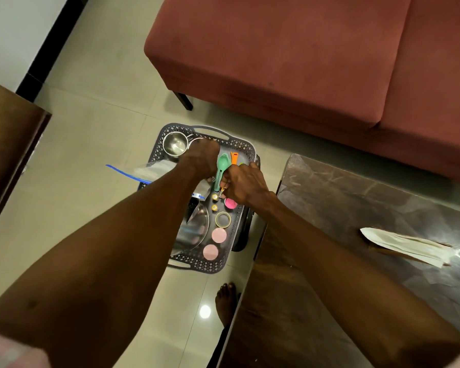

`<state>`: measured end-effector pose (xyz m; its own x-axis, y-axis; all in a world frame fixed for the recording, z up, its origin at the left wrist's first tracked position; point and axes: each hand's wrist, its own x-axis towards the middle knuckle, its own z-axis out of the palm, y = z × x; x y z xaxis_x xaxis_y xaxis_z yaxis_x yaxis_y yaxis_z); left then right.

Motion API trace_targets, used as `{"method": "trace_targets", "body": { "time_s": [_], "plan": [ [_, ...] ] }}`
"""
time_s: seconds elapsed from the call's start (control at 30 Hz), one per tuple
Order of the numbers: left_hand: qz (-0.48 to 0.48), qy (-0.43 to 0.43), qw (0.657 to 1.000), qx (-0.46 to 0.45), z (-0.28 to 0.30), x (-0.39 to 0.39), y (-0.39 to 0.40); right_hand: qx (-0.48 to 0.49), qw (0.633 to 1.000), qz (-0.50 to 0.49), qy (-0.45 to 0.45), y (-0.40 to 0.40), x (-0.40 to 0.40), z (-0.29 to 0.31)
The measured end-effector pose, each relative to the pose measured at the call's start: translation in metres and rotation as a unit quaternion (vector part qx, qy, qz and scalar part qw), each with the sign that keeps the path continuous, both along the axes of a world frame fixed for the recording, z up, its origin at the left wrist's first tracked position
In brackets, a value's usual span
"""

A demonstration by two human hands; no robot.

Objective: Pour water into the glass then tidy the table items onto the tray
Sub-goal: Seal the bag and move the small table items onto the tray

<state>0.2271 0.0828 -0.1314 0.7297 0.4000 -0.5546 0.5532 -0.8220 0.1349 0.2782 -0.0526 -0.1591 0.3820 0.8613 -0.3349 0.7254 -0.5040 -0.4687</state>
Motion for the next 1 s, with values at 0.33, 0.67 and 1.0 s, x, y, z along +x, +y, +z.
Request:
{"method": "trace_targets", "body": {
  "time_s": [0.33,0.67,1.0],
  "plan": [
    [-0.018,-0.035,0.999,0.024,-0.006,-0.012,-0.006,0.012,0.997,0.041,-0.058,-0.002,-0.009,-0.009],
    [-0.014,-0.044,0.998,-0.034,-0.012,-0.011,0.003,0.016,0.992,0.074,-0.097,0.002,-0.011,-0.01],
    [-0.029,-0.057,0.997,-0.035,-0.004,-0.012,0.004,-0.005,0.991,0.081,-0.103,0.004,-0.013,-0.001]
  ]
}}
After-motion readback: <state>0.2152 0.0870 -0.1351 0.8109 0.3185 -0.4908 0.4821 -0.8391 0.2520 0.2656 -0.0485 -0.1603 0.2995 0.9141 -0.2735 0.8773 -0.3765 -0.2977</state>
